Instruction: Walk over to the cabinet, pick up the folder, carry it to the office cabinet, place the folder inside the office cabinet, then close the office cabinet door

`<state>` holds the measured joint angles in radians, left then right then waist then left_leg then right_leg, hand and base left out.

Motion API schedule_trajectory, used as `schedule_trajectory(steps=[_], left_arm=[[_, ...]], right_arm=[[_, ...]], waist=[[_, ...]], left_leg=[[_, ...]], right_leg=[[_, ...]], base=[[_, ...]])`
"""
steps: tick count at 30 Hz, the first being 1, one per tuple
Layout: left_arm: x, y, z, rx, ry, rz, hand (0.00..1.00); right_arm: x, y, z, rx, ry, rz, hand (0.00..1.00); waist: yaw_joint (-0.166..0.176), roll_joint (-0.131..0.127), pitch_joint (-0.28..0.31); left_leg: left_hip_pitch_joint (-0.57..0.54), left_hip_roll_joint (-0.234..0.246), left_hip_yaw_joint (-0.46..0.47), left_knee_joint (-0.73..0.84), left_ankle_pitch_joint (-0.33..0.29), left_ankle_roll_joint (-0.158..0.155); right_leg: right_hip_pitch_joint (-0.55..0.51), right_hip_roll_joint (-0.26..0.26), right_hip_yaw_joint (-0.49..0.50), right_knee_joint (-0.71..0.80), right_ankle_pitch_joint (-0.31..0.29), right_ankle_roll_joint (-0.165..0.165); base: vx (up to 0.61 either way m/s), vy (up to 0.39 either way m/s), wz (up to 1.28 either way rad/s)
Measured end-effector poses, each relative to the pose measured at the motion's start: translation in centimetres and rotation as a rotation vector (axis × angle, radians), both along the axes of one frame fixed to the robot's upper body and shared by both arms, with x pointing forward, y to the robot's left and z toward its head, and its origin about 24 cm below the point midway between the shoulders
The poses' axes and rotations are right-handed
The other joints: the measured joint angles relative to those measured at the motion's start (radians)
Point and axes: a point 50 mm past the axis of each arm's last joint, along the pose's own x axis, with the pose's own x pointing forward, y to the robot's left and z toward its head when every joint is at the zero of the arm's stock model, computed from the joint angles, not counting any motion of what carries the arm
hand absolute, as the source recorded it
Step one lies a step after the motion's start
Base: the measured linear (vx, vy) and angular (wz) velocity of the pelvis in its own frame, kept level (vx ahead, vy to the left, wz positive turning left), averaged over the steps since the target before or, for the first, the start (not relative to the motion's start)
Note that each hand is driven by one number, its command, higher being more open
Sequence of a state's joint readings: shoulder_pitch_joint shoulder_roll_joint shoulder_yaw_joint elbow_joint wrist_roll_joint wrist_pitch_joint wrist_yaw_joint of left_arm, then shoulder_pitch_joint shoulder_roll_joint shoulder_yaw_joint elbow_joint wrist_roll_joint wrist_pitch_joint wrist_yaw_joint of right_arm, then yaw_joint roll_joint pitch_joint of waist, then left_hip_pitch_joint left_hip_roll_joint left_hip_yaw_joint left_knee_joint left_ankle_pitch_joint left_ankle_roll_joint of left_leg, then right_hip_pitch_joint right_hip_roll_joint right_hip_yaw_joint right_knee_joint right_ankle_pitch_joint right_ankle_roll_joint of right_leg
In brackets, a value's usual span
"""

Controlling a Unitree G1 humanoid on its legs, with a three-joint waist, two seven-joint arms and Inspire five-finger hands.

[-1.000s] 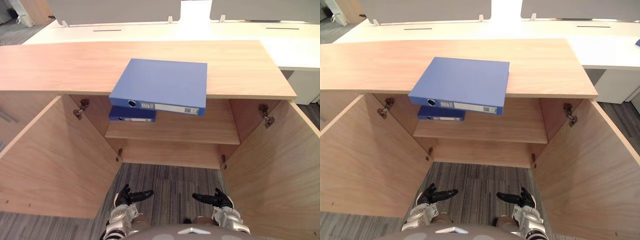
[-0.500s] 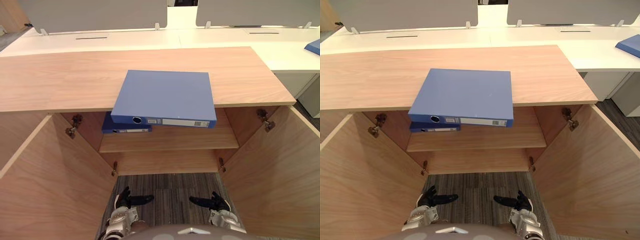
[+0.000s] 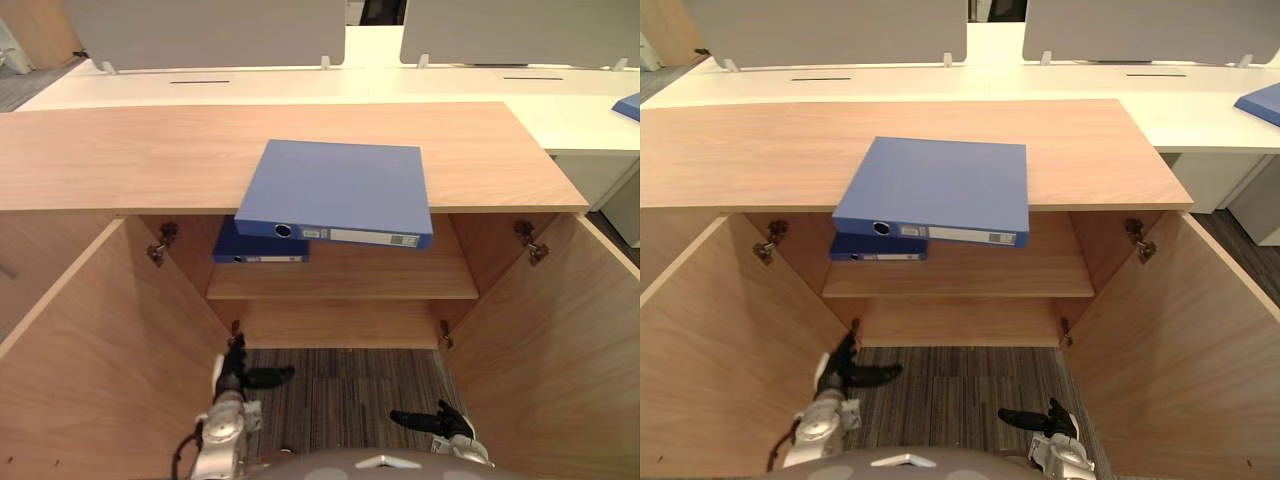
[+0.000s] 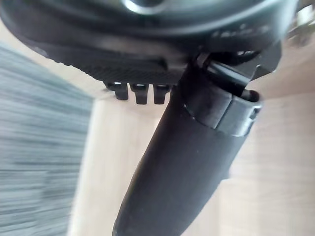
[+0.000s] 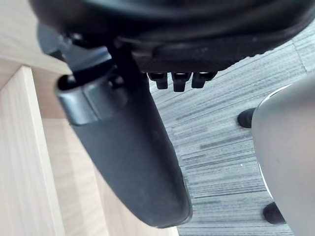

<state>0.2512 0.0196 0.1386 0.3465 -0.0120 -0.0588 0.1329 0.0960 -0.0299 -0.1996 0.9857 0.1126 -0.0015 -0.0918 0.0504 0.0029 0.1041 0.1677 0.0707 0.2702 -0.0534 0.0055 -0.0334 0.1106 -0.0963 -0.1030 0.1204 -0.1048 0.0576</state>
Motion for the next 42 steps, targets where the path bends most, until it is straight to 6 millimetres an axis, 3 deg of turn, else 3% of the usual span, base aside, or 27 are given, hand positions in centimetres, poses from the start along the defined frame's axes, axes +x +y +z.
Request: schedule_trajectory(steps=[2, 5, 13, 19, 23, 31, 42], left_arm=[[0.9, 0.6, 2.7, 0.032, -0.139, 0.028, 1.0], [1.5, 0.8, 5.1, 0.063, -0.264, 0.057, 1.0], [2.5, 0.3, 10.4, 0.103, -0.517, 0.098, 1.0], [3.1, -0.8, 13.9, 0.188, -0.677, -0.008, 1.0], [3.5, -1.5, 14.4, 0.238, -0.694, -0.099, 1.0], [4.3, -1.5, 16.6, 0.504, -0.752, -0.315, 1.0], [5.1, -3.9, 18.4, 0.727, -0.863, -0.539, 1.0]], right_arm=[[0.2, 0.1, 0.1, -0.004, -0.011, 0.025, 1.0], [0.3, 0.4, 0.2, 0.003, -0.021, 0.03, 1.0], [0.0, 0.7, 0.1, 0.007, -0.022, 0.043, 1.0], [-0.4, 0.4, 0.0, -0.003, -0.008, 0.064, 1.0], [-0.7, 0.3, -0.1, -0.008, 0.008, 0.084, 1.0], [-0.8, 0.4, -0.2, -0.017, 0.022, 0.122, 1.0], [-1.0, 0.5, -0.5, -0.014, 0.048, 0.138, 1.0]], waist=[[0.004, 0.001, 0.0], [0.013, -0.002, -0.002], [0.029, -0.01, -0.007], [0.028, 0.0, -0.023], [0.024, 0.007, -0.046], [0.008, 0.005, -0.057], [-0.003, -0.001, -0.078]], left_leg=[[0.003, -0.009, -0.013, -0.008, 0.006, 0.007], [0.005, -0.01, -0.021, -0.007, 0.006, 0.008], [-0.034, 0.001, -0.035, 0.06, -0.025, 0.004], [-0.036, 0.006, -0.038, 0.062, -0.031, -0.005], [-0.045, 0.006, -0.038, 0.06, -0.031, -0.004], [-0.034, 0.004, -0.033, 0.057, -0.032, -0.004], [-0.029, 0.001, -0.029, 0.056, -0.036, -0.002]], right_leg=[[0.007, -0.009, -0.011, -0.001, 0.001, 0.002], [0.015, -0.015, -0.016, -0.001, 0.0, 0.008], [0.021, -0.009, -0.023, -0.001, -0.002, 0.008], [0.023, -0.003, -0.02, -0.003, -0.008, 0.007], [0.011, 0.001, -0.002, -0.004, -0.008, 0.007], [0.01, 0.006, 0.058, -0.012, -0.012, 0.0], [0.01, 0.008, 0.081, -0.021, -0.01, -0.001]], base=[[-0.06, 0.03, 0.18], [-0.04, 0.012, 0.09], [-0.01, -0.012, 0.04], [0.0, 0.0, 0.0], [0.0, 0.0, 0.0], [-0.02, 0.005, -0.02], [0.0, 0.003, -0.03]])
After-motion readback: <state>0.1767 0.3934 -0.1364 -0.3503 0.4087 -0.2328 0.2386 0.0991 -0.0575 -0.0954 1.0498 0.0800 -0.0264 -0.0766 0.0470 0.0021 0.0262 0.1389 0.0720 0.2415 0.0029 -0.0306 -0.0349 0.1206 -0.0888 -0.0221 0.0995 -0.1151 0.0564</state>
